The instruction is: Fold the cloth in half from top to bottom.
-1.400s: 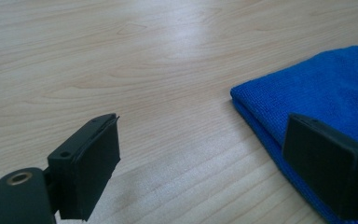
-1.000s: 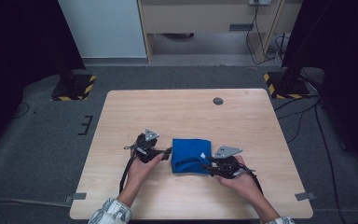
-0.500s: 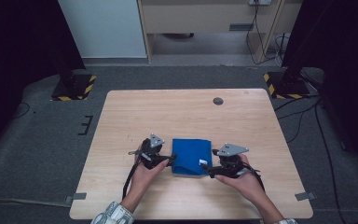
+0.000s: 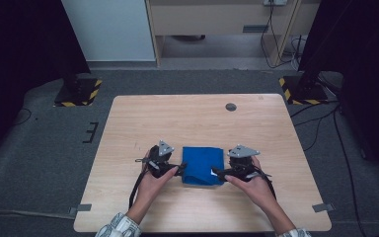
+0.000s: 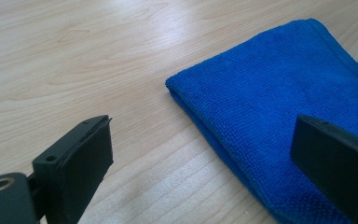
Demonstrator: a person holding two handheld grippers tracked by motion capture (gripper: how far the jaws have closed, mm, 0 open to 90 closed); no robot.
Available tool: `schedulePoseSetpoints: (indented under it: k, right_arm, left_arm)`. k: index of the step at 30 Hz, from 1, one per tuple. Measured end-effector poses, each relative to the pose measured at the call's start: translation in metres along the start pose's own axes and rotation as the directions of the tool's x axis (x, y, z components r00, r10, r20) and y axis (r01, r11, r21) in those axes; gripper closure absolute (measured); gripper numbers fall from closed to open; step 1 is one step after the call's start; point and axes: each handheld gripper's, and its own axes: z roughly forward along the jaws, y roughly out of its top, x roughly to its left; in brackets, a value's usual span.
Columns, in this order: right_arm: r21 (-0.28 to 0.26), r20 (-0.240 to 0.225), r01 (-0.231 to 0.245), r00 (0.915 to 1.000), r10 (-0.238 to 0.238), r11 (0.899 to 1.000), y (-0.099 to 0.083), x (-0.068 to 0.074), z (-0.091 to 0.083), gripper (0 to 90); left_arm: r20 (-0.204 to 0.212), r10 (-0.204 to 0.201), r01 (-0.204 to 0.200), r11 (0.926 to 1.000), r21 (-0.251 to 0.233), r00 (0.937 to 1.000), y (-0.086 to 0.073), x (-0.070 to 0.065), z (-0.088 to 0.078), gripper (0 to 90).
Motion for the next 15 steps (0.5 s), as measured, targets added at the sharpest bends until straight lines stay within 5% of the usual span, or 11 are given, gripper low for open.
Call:
schedulePoseSetpoints:
  k: [15]
  right_arm:
    - [0.010,0.038,-0.049,0.9981,0.048,0.999,-0.009,-0.021,-0.003,7.4]
  left_arm:
    - [0.020,0.044,-0.044,0.9990,0.010,0.9989,0.000,0.002,-0.001,4.9]
